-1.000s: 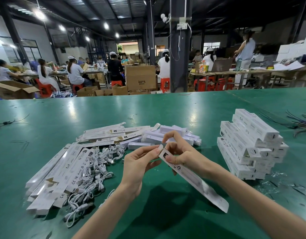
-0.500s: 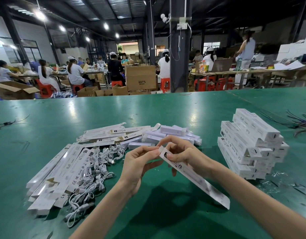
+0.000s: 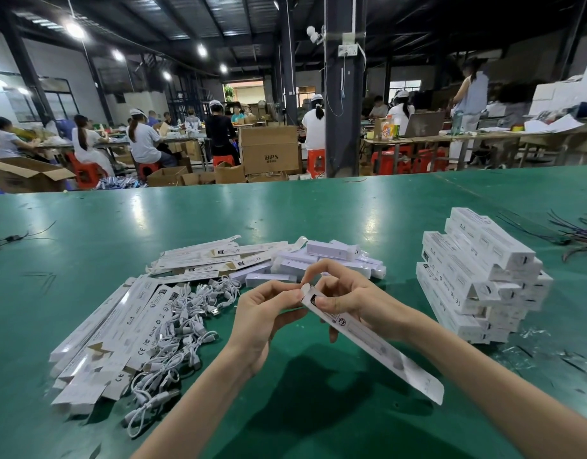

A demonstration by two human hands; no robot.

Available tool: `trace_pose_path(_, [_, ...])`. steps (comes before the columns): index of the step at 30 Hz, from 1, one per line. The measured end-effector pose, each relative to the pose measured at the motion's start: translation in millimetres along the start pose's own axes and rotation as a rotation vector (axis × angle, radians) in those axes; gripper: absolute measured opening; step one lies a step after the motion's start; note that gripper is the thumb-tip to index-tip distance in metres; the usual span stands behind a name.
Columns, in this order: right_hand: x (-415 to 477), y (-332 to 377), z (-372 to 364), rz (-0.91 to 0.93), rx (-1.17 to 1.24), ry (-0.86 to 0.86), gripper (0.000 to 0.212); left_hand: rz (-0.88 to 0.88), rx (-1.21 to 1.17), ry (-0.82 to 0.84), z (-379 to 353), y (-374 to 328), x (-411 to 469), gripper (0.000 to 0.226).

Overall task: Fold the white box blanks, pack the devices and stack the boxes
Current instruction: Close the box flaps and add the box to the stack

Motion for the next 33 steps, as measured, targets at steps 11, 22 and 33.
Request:
trace_pose_path(11, [-2.2, 0.9, -4.0, 0.0, -0.153, -0.002, 0.027, -0.003, 0.044, -0.038, 2.0, 5.0, -0.9, 0.029])
trace_pose_path(22, [-4.0, 2.0, -6.6, -0.03, -0.065, 0.021, 0.026, 0.025, 0.031, 0.008, 3.5, 6.5, 2.7, 0.032])
trace_pose_path(33, [-2.1, 4.1, -5.8, 0.0, -0.326, -0.123, 0.018, 0.008, 0.064, -0.036, 9.1, 8.9, 6.9, 0.032])
Point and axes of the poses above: each hand's wrist, its own x-axis towards the middle knuckle, its own z-axis out of the back of the hand, y = z × x, the point moved 7 cm from there along x, towards the middle knuckle
